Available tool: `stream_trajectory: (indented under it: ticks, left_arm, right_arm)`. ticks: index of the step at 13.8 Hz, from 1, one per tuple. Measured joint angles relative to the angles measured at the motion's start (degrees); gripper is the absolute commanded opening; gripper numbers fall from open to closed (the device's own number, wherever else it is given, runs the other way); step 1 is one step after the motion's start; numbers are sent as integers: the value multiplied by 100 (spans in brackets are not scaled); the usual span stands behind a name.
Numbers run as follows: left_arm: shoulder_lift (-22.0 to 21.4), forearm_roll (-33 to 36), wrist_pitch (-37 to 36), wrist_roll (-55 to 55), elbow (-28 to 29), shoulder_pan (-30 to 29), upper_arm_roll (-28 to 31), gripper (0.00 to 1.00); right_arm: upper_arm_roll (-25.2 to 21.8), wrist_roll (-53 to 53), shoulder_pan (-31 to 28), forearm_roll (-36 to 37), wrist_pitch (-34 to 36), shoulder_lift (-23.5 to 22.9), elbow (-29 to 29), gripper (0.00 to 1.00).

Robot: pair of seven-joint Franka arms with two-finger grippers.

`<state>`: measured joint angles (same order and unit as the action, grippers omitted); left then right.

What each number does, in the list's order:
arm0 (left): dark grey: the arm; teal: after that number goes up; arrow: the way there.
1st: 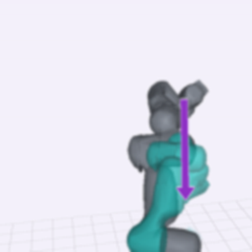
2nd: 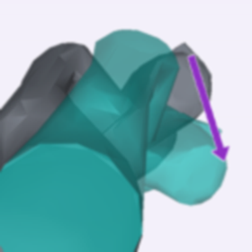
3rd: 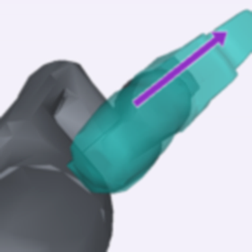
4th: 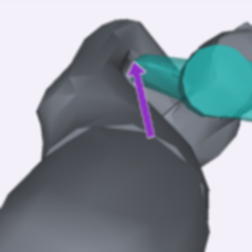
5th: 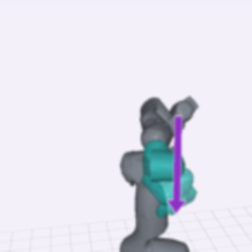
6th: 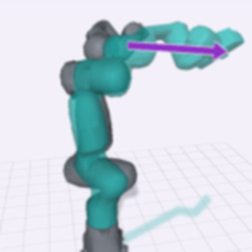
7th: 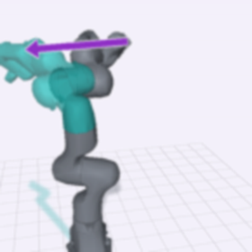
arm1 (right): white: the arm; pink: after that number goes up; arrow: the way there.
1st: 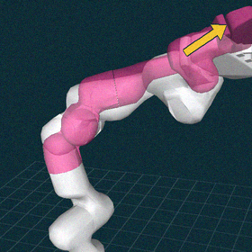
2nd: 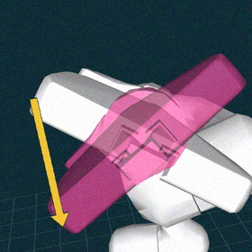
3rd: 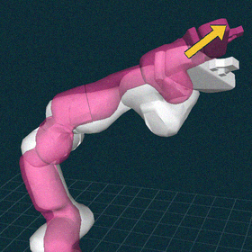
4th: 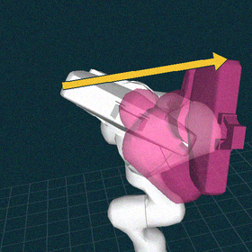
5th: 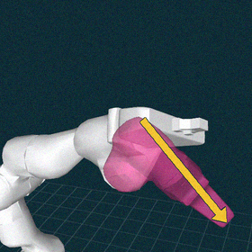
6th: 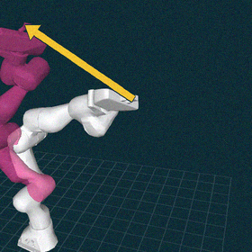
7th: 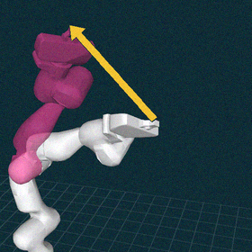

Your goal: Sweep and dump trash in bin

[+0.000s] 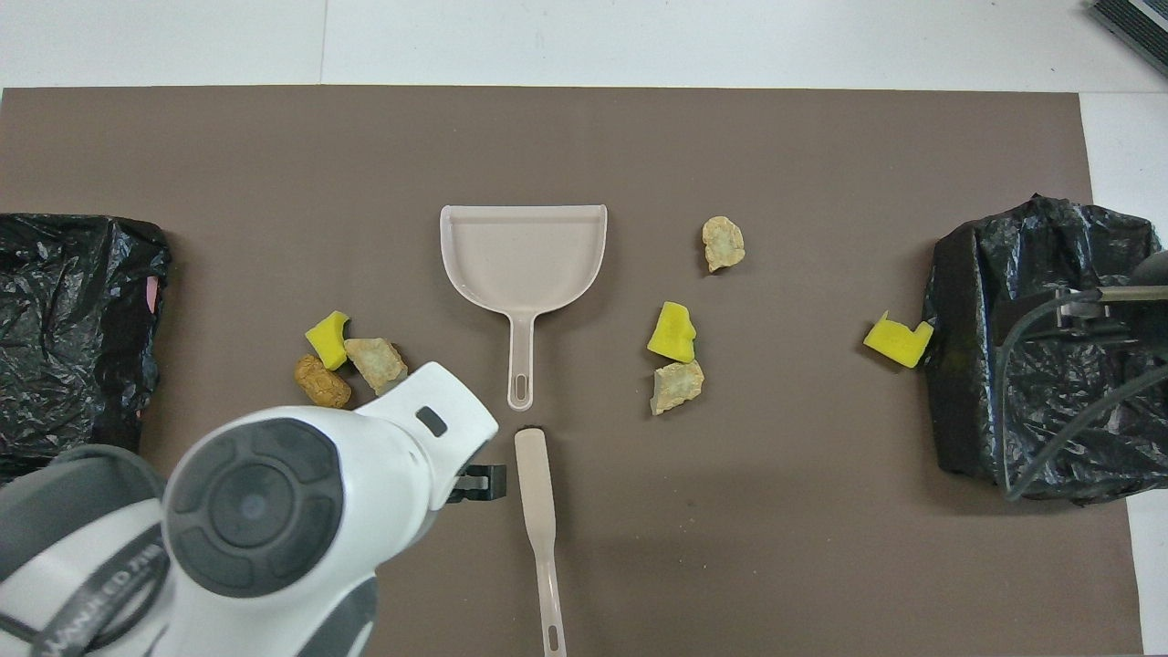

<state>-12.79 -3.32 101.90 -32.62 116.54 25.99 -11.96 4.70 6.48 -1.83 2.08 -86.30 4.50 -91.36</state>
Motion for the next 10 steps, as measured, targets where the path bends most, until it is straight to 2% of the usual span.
stream_trajectory:
  ticks: [4, 7, 10]
  left_arm:
    - [44, -5, 767, -838, 742, 1084, 0, 100]
    - [325, -5, 1715, -1385, 1518, 1932, -11, 100]
    - [572, -5, 2314, -1494, 1967, 2238, -3, 100]
  right_arm:
    - [7, 0, 31, -183, -55, -19, -34, 100]
    - [18, 0, 189, -194, -246, -126, -59, 100]
    - [17, 0, 222, -238, -533, -310, -85, 100]
